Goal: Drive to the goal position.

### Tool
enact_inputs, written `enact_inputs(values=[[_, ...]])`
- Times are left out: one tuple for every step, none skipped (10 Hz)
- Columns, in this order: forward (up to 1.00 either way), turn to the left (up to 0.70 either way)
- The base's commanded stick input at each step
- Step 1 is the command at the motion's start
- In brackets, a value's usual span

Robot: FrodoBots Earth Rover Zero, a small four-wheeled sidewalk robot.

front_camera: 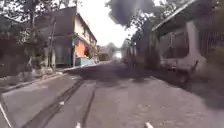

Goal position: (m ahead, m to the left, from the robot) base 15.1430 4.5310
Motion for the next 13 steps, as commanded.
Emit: enact_inputs(values=[[1.0,0.0],[1.0,0.0],[1.0,0.4],[1.0,0.4],[1.0,0.4],[1.0,0.4],[1.0,0.34],[1.0,0.07],[1.0,0.0],[1.0,0.0],[1.0,0.0],[1.0,0.0],[1.0,0.0]])
